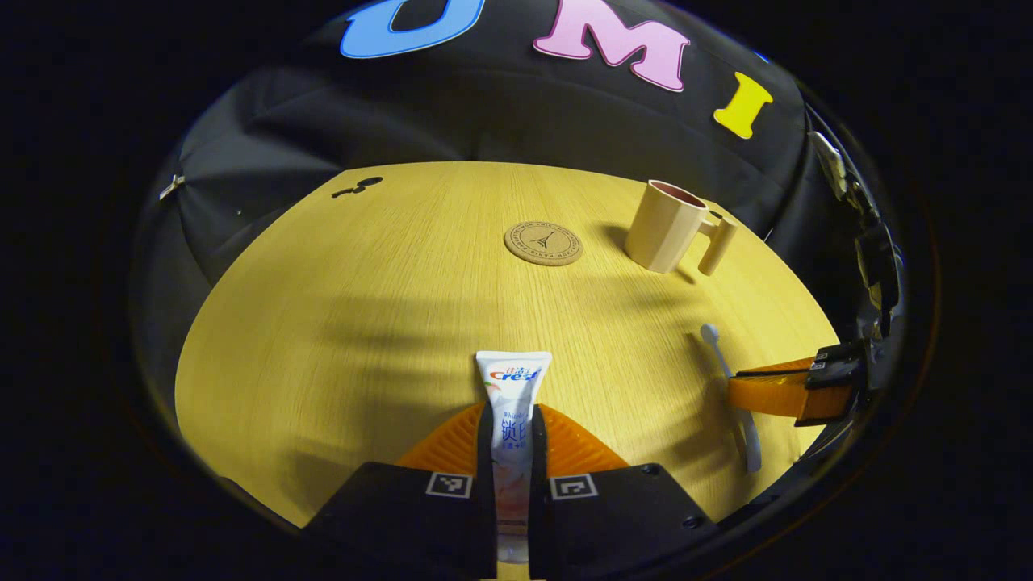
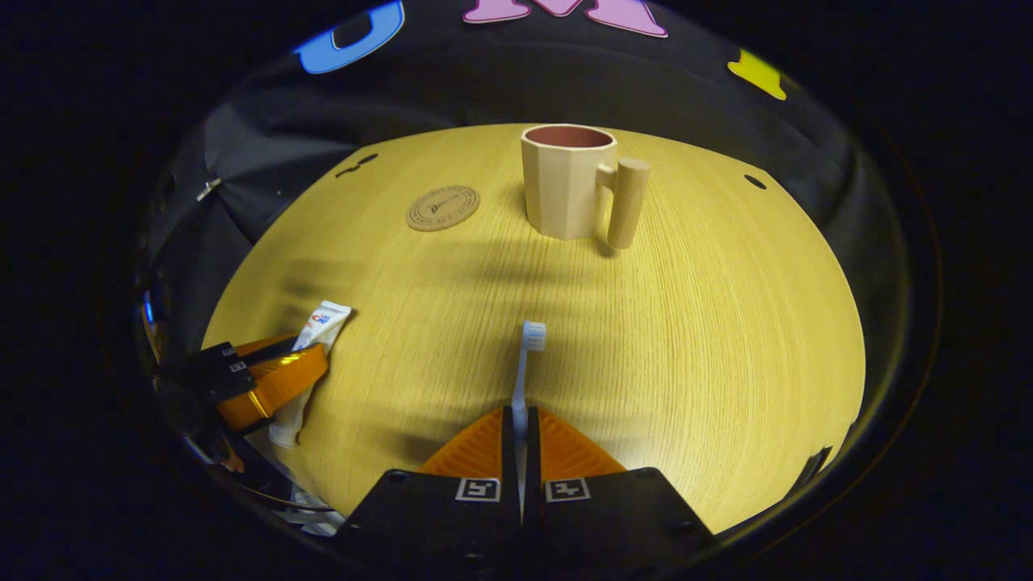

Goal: Put the toothbrush and toothpaste on the desktop into the cup, then pick up the cup and place it on the coaster on the desktop.

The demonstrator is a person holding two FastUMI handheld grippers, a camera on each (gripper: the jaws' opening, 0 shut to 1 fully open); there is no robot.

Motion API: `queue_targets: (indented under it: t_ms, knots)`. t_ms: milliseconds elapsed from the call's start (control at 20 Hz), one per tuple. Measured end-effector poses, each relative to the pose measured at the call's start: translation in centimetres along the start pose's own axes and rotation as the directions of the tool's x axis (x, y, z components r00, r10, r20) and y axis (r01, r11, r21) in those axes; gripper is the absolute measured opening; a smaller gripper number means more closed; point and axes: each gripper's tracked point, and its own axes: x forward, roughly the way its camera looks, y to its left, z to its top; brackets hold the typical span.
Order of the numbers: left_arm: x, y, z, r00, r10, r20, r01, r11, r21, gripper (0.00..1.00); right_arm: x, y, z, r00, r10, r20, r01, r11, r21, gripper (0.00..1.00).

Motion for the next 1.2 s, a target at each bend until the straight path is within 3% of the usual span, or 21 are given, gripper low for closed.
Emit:
queue_targets:
  t_ms: [250,450,600,750,1050,1200]
  knots:
    - [-1.6,-1.5,4.1,0.992,-0.012,0.124,0.014,1.0,-0.015,0.18,-3.6,-0.1,4.0,0.971,0.115,0.21,-0.12,0.993,0.009,0.05]
    - [-4.2,-6.2,11.3,0.951,-0.094,0.296,0.1,0.995,-0.003,0.18,-6.7,-1.1,7.8,0.921,0.176,0.347,-0.191,0.981,0.011,0.05]
    - [-5.7,-10.0,17.5,0.892,-0.147,0.428,0.18,0.983,-0.036,0.18,-8.4,-2.2,10.2,0.881,0.21,0.424,-0.23,0.973,-0.005,0.05]
    - [-6.4,-13.1,23.2,0.815,-0.182,0.549,0.262,0.963,-0.069,0.18,-9.2,-4.5,12.1,0.852,0.215,0.477,-0.226,0.973,-0.034,0.05]
    - [-4.2,-16.4,30.0,0.682,-0.214,0.699,0.346,0.937,-0.052,0.18,-8.2,-7.3,12.2,0.833,0.212,0.51,-0.213,0.975,-0.058,0.05]
    - [-2.1,-17.4,31.7,0.629,-0.212,0.748,0.345,0.938,-0.025,0.17,-7.4,-8.1,12.5,0.825,0.219,0.521,-0.215,0.974,-0.068,0.05]
